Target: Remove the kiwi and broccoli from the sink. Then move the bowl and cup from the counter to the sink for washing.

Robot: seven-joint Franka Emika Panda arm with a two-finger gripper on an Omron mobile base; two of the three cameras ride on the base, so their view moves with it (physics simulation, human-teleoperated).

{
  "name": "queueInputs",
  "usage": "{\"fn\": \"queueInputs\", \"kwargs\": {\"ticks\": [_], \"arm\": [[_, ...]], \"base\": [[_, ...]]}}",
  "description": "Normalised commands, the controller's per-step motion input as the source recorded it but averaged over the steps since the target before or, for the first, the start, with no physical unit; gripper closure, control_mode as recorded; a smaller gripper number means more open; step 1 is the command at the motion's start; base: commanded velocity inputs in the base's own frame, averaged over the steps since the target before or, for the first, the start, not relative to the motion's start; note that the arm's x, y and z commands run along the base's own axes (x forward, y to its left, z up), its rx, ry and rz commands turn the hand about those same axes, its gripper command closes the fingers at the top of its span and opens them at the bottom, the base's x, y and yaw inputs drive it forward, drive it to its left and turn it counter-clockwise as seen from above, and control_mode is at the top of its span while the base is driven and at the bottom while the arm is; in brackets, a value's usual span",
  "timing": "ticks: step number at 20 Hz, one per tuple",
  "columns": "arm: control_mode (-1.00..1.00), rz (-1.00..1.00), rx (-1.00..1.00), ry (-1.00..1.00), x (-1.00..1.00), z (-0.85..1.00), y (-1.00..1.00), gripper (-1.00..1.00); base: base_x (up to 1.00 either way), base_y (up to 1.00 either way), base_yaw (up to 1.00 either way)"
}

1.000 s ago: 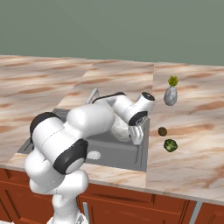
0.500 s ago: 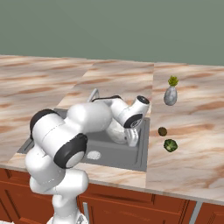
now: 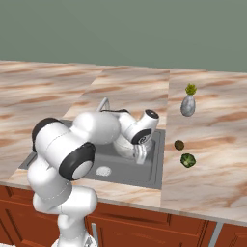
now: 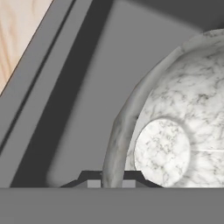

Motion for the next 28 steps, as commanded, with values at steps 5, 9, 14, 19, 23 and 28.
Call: {"fn": "queueInputs", "kwargs": {"ticks": [5,9,14,19,23,28], "arm": [[-1.0,-0.08,0.0,0.08,0.04,-0.14,0.16,1.0],[-1.0,-0.08,0.0,0.08,0.03,-0.16,0.17,1.0],[-1.0,-0.09,-0.01,0.06,0.03,-0.17,0.17,1.0],[-1.0,-0.1,-0.01,0.02,0.09,-0.17,0.1,1.0],[-1.0,-0.09,-0.06,0.0,0.07,-0.21,0.03,1.0],[-1.0,-0.11,-0.09,0.0,0.05,-0.23,0.0,1.0]], "base": [[0.0,0.0,0.0],[0.0,0.0,0.0],[0.0,0.0,0.0],[0.0,0.0,0.0],[0.0,0.0,0.0],[0.0,0.0,0.0]]}}
